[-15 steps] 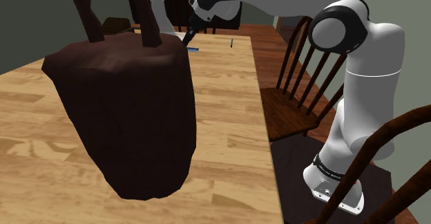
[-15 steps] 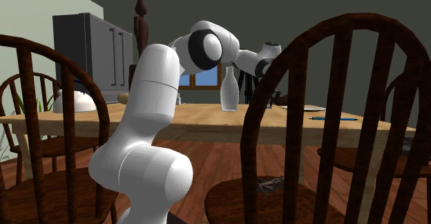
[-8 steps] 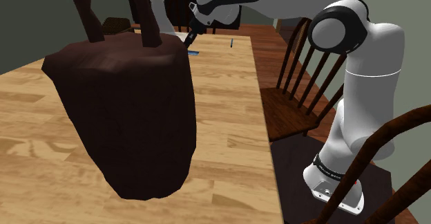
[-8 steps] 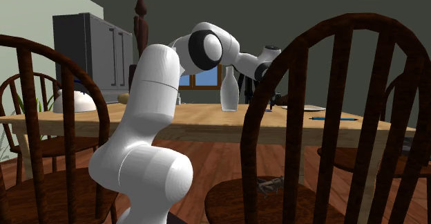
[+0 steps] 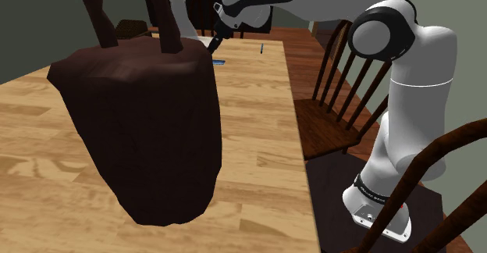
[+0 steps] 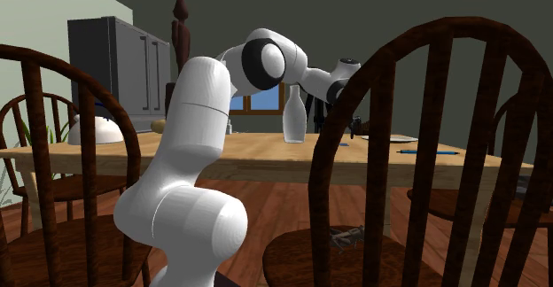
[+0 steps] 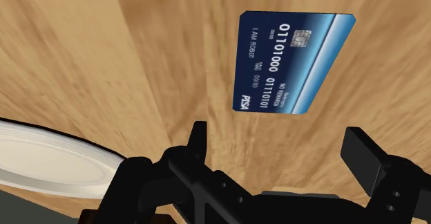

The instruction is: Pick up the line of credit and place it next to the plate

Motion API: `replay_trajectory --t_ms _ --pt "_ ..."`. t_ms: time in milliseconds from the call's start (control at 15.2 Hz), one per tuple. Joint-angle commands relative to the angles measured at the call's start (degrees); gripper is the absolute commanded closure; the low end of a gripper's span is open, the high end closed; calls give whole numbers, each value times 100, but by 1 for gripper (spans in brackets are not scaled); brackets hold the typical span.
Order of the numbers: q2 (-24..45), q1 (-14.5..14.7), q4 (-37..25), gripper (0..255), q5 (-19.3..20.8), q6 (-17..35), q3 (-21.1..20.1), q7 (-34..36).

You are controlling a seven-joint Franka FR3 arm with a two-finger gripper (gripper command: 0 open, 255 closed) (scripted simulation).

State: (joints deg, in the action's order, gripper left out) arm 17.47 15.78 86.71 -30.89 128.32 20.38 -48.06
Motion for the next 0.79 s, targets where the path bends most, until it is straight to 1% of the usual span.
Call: replay_trajectory --t_ms 0,264,726 --pt "0 0 0 0 0 0 0 0" --pt "-472 -3 46 0 229 -403 109 112" --pt "-472 -4 46 0 230 -403 109 112"
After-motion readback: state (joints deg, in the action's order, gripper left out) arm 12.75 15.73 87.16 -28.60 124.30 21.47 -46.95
